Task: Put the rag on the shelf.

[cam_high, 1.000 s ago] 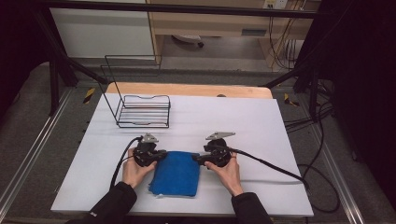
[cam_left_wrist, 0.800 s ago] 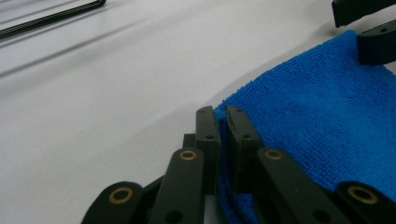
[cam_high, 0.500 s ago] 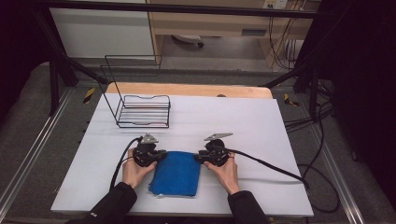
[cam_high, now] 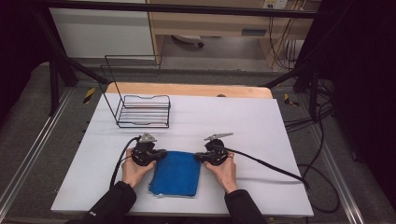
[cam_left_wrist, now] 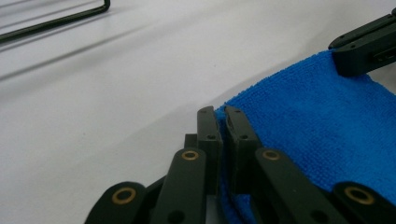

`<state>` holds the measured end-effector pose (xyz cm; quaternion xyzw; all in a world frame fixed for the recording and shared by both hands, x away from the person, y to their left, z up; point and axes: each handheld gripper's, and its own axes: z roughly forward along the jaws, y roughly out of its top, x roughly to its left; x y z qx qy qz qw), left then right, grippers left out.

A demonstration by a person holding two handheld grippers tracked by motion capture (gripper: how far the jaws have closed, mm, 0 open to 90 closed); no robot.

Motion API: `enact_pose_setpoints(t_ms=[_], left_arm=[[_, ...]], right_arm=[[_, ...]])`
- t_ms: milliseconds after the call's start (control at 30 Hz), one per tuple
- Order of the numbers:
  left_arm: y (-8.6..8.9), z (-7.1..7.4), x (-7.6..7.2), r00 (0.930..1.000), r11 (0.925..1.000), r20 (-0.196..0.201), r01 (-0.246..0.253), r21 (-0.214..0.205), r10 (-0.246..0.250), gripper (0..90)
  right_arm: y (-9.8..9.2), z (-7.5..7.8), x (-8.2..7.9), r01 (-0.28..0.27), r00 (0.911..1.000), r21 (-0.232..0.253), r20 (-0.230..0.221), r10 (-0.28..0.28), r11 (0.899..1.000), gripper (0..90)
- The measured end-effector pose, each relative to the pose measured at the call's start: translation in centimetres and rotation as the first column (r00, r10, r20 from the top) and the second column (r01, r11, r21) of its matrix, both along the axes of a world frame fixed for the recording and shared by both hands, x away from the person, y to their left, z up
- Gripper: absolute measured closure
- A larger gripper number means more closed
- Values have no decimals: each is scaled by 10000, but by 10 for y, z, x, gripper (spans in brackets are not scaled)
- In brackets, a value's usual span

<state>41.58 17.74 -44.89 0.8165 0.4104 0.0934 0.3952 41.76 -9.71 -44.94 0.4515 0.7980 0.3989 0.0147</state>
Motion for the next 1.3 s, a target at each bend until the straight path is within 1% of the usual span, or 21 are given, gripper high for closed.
enact_pose_setpoints(t_ms=[133, 200, 300, 400, 467, 500, 533, 567, 600, 700, 767, 833, 867, 933, 1033, 1067, 1133, 1200, 1233, 1267, 1300], left_arm=[[5, 6, -3, 9999, 9996, 160, -17, -294, 21, 860], [7, 10, -5, 9996, 9988, 290, -38, -486, 52, 860], [12, 16, -8, 9990, 9966, 450, -39, -823, 76, 860], [15, 22, -11, 9981, 9949, 608, 29, -1008, 33, 860], [17, 26, -14, 9970, 9938, 771, 24, -1115, 63, 860], [18, 29, -16, 9959, 9935, 893, -25, -1142, 128, 860], [19, 30, -17, 9958, 9924, 910, -9, -1230, 122, 860], [21, 33, -19, 9947, 9917, 1018, 12, -1283, 120, 860], [22, 36, -21, 9938, 9901, 1100, -28, -1405, 184, 860], [26, 44, -25, 9902, 9864, 1368, -41, -1641, 269, 860], [27, 48, -26, 9878, 9861, 1527, -37, -1664, 295, 860], [27, 51, -28, 9860, 9849, 1637, -25, -1731, 312, 860], [28, 53, -29, 9844, 9848, 1728, -27, -1735, 332, 860], [28, 57, -32, 9815, 9839, 1883, -7, -1786, 349, 860], [29, 64, -35, 9765, 9837, 2132, 61, -1800, 330, 861], [29, 66, -36, 9748, 9829, 2205, 69, -1838, 344, 861], [29, 70, -38, 9724, 9805, 2302, 91, -1965, 371, 861], [30, 74, -39, 9688, 9782, 2447, 135, -2071, 384, 861], [31, 76, -40, 9663, 9783, 2545, 153, -2067, 387, 861], [31, 79, -42, 9630, 9783, 2667, 167, -2064, 398, 861], [31, 81, -43, 9603, 9780, 2759, 169, -2079, 420, 861]], right_arm=[[-1, 4, -4, 43, 9997, 169, 242, -47, 9998, 858], [-2, 9, -6, -9, 9983, 390, 590, -14, 9992, 859], [-4, 15, -10, -94, 9962, 638, 874, 38, 9979, 860], [-5, 22, -13, -168, 9938, 925, 1106, 65, 9956, 861], [-5, 24, -13, -209, 9925, 973, 1217, 90, 9950, 862], [-5, 29, -15, -319, 9886, 998, 1494, 167, 9945, 862], [-5, 29, -15, -319, 9886, 998, 1494, 167, 9945, 862], [-4, 34, -17, -386, 9850, 1118, 1716, 190, 9930, 862], [-4, 34, -17, -386, 9850, 1118, 1716, 190, 9930, 862], [-3, 42, -20, -460, 9774, 1312, 2108, 175, 9903, 862], [-3, 44, -20, -502, 9749, 1309, 2217, 201, 9901, 862], [-2, 49, -23, -522, 9700, 1293, 2424, 194, 9902, 862], [-2, 55, -25, -597, 9628, 1251, 2692, 240, 9903, 862], [-2, 57, -26, -622, 9601, 1254, 2785, 251, 9902, 862], [-2, 68, -30, -711, 9461, 1275, 3228, 263, 9893, 863], [-2, 68, -30, -711, 9461, 1275, 3228, 263, 9893, 863], [-2, 73, -31, -750, 9397, 1309, 3410, 262, 9886, 863], [-3, 82, -33, -781, 9288, 1393, 3699, 213, 9872, 863], [-3, 82, -33, -781, 9288, 1393, 3699, 213, 9872, 863], [-3, 85, -34, -785, 9252, 1419, 3790, 191, 9868, 863], [-2, 90, -36, -811, 9134, 1361, 4067, 190, 9874, 863]])
